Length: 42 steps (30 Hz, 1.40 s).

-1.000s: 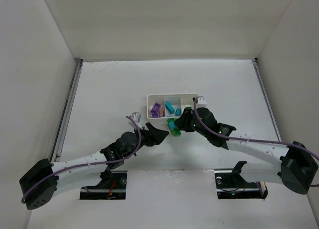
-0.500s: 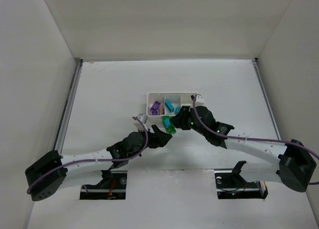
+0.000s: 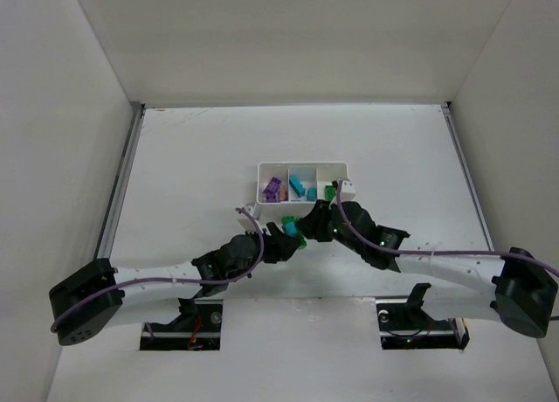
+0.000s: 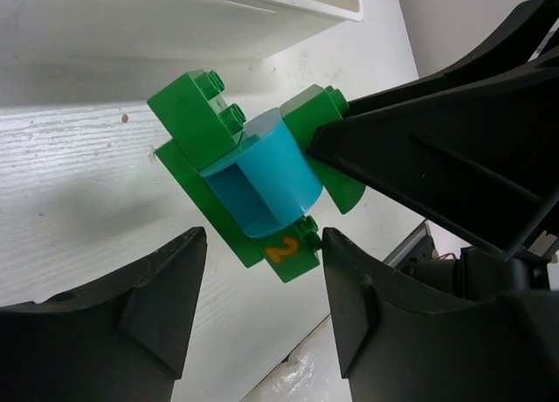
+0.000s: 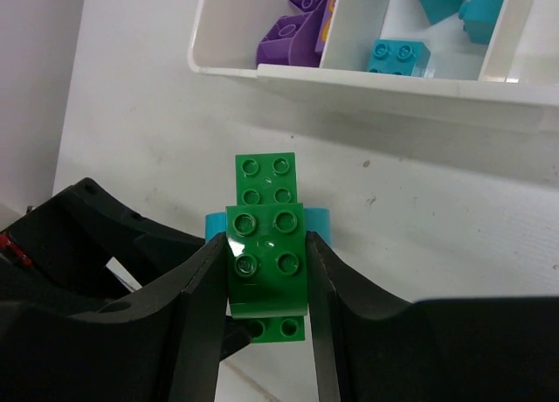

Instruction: Sort the legos into containers by color

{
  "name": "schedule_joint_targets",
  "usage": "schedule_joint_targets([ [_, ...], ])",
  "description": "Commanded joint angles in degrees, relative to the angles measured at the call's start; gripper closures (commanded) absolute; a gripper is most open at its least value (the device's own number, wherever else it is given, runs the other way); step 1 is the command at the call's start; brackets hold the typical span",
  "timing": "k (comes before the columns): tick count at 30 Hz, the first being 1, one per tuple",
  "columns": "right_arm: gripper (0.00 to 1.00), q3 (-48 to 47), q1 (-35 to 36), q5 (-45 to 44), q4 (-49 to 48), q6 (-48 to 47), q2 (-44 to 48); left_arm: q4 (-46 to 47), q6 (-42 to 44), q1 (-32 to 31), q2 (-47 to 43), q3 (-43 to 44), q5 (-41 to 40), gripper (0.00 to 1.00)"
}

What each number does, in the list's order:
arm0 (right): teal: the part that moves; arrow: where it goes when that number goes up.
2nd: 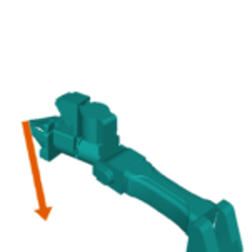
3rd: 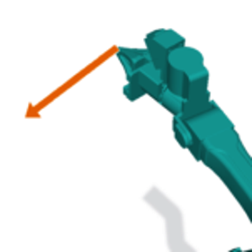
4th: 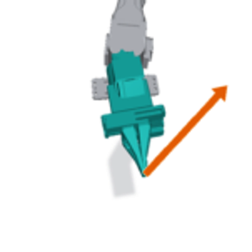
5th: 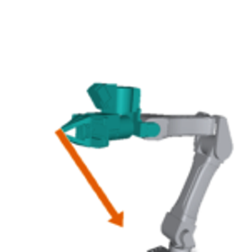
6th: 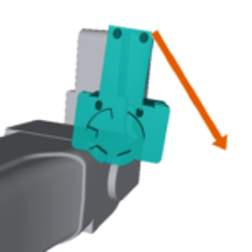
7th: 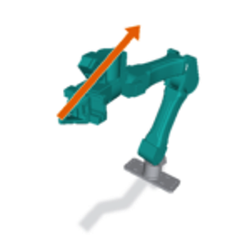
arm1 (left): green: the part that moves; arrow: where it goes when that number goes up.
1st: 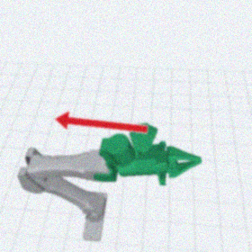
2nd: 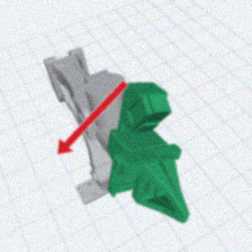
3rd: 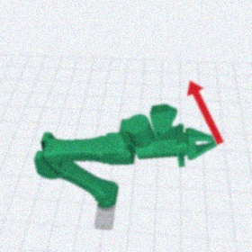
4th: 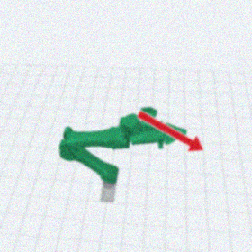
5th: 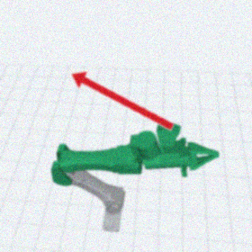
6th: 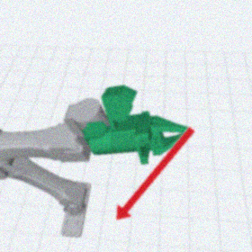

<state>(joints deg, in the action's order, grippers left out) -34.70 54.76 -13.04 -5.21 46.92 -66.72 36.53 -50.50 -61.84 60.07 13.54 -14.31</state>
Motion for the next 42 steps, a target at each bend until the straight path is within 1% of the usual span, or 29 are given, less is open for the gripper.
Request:
schedule_joint_targets([
  [1, 0.72, -0.37, 1.61, -2.95, -5.68, 0.98, 1.94, 3.28, 0.05, -1.04, 0.39, 1.93, -1.60, 0.49],
  [8, 0.72, -0.19, 3.46, -3.92, -7.27, 0.98, 1.50, 3.89, 0.05, -2.71, 1.10, 2.37, -3.88, 0.49],
  [9, 0.72, -0.19, 3.72, -4.19, -7.44, 1.07, 1.50, 3.98, 0.05, -2.80, 1.10, 2.37, -4.24, 0.50],
  [12, 0.72, -0.11, 4.25, -4.45, -7.53, 1.07, 1.50, 3.98, -0.30, -2.97, 1.01, 2.19, -5.11, 0.58],
  [15, 0.72, 0.59, 4.25, -4.54, -7.53, 1.25, 2.03, 3.98, -0.56, -3.06, 0.57, 1.67, -6.70, 0.60],
  [17, 0.72, 0.68, 4.25, -4.54, -7.27, 1.25, 2.12, 3.98, -0.56, -3.24, 0.05, 1.23, -7.49, 0.60],
  [26, 0.73, 1.03, 4.43, -4.36, -7.00, 1.77, 1.59, 3.98, -0.48, -4.11, 0.48, 0.35, -12.06, 0.52],
  [30, 0.73, 1.21, 4.43, -3.84, -7.35, 2.04, 1.59, 4.07, 0.23, -4.56, 0.83, 0.35, -13.03, 0.51],
  [33, 0.73, 1.30, 4.43, -3.84, -7.53, 2.48, 1.59, 4.16, 0.40, -4.56, 2.06, 1.22, -12.50, 0.58],
  [38, 0.73, 1.82, 4.43, -3.66, -7.53, 2.48, 2.11, 4.25, 1.02, -4.99, 2.86, 1.93, -12.06, 0.77],
  [42, 0.73, 2.09, 3.55, -3.40, -6.65, 1.34, 4.31, 3.55, 1.28, -5.96, 1.72, 1.23, -12.15, 0.82],
])
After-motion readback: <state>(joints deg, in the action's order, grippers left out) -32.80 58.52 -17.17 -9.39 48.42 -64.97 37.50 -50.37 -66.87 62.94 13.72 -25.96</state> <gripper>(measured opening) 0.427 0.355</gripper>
